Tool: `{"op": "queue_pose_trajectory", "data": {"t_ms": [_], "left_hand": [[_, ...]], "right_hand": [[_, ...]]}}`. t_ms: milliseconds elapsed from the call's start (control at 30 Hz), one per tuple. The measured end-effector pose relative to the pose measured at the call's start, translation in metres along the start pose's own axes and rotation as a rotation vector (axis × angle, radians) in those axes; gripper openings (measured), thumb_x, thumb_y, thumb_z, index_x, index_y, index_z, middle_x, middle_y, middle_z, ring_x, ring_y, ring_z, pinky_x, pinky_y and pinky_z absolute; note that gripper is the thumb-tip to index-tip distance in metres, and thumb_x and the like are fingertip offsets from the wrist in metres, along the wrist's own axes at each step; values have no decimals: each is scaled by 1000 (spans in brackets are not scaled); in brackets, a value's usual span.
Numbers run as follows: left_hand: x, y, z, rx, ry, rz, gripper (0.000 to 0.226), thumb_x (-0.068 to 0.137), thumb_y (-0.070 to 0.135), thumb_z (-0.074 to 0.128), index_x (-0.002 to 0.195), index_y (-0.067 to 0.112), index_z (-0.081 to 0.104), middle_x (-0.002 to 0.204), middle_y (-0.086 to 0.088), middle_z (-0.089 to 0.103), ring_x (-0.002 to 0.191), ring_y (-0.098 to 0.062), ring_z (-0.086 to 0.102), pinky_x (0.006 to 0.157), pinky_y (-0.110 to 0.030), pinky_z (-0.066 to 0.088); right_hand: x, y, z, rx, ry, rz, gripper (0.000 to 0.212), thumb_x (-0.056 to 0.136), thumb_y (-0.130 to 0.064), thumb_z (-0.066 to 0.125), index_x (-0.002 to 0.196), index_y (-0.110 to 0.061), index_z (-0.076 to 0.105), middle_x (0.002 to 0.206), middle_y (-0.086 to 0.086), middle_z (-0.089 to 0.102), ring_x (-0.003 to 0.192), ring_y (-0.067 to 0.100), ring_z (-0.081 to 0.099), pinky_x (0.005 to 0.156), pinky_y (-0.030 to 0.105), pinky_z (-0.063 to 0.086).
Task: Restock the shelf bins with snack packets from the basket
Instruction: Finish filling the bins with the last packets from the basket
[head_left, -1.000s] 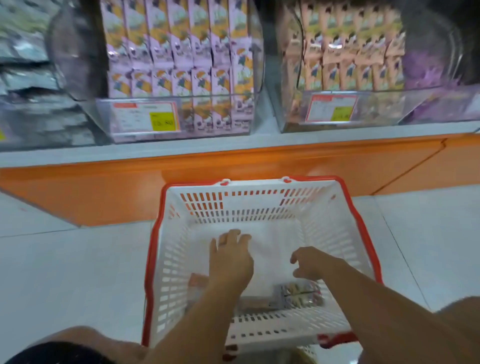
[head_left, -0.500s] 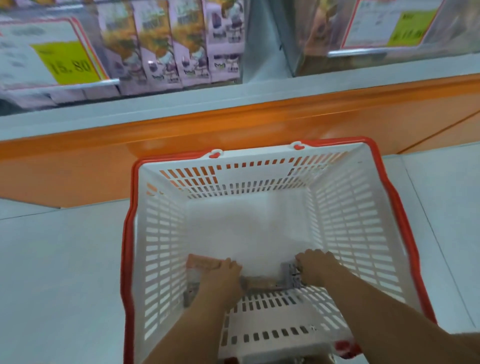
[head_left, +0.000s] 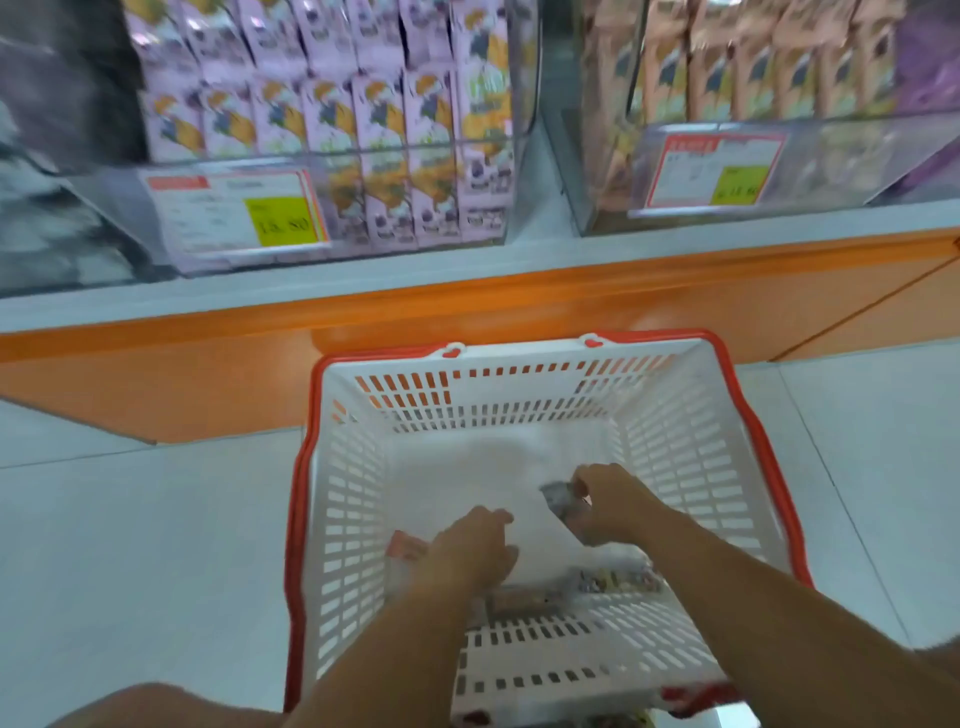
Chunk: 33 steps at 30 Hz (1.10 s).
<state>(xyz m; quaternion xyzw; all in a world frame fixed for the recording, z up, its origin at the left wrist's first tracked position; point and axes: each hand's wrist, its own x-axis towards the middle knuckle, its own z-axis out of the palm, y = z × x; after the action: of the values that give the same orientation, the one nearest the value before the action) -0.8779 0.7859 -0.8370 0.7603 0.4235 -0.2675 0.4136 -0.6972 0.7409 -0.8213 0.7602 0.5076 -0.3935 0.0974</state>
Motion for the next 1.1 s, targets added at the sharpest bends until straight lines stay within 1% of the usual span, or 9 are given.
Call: {"op": "queue_pose_trajectory", "data": {"t_ms": [100,200,267,467,567,767,900,1000,1100], "left_hand": [[-18,22,-37,-140,117,43,39,98,34,45,134,19,49,137,-3,49,124,-20,47,105,-34,37],[-43,36,-66,-281,192,99,19,97,28,46,95,14,59,92,-6,58,82,-19,54,76,-33,44],[-64,41,-81,-357,266,128,21,96,23,48,77,13,51,71,-3,47,63,-15,44,56,-29,34],[-132,33,-125,-651,483,102,21,96,32,48,102,14,58,100,-11,63,82,-22,58,71,-34,52],[-172,22,-147,-963,569,69,31,93,41,55,105,12,57,93,-8,61,77,-21,61,59,-27,50],[-233,-4,-166,-1854,423,316,16,92,32,57,94,18,64,92,1,66,81,-12,65,55,-21,55],[-254,-19,-170,-1909,579,468,8,94,21,55,99,17,60,81,5,69,73,-8,66,71,-25,53],[-264,-36,-175,-1919,709,531,21,91,14,59,109,19,50,78,1,68,67,-12,65,67,-28,52],[-274,-55,-185,-1908,853,565,22,91,12,60,111,16,52,81,-2,67,70,-15,65,65,-28,50]], "right_hand": [[-16,-35,-45,220,108,-90,23,82,-34,65,82,-23,45,77,-8,50,70,11,51,56,19,34],[-39,-65,-78,266,195,-237,41,85,-27,66,119,-21,44,103,-8,60,86,13,59,65,20,41],[-57,-80,-94,245,255,-304,45,83,-26,68,120,-22,44,107,-2,65,84,16,62,63,21,43],[-112,-126,-124,482,530,-454,38,79,-15,75,103,-18,46,82,-4,61,70,12,59,59,23,43],[-137,-159,-130,693,631,-564,32,83,-13,71,101,-20,45,74,-5,57,51,0,49,49,17,39],[-168,-234,-123,1029,705,-618,23,82,-25,72,91,-27,51,96,-5,62,90,10,59,82,26,47],[-175,-282,-110,1160,582,-583,27,79,-26,75,87,-22,50,98,4,62,89,18,61,75,26,45],[-181,-311,-107,1153,545,-633,22,82,-22,73,86,-19,52,88,3,67,77,13,63,61,14,45],[-182,-332,-110,979,515,-745,11,88,-24,65,96,-17,61,94,-2,69,85,4,64,69,9,44]]}}
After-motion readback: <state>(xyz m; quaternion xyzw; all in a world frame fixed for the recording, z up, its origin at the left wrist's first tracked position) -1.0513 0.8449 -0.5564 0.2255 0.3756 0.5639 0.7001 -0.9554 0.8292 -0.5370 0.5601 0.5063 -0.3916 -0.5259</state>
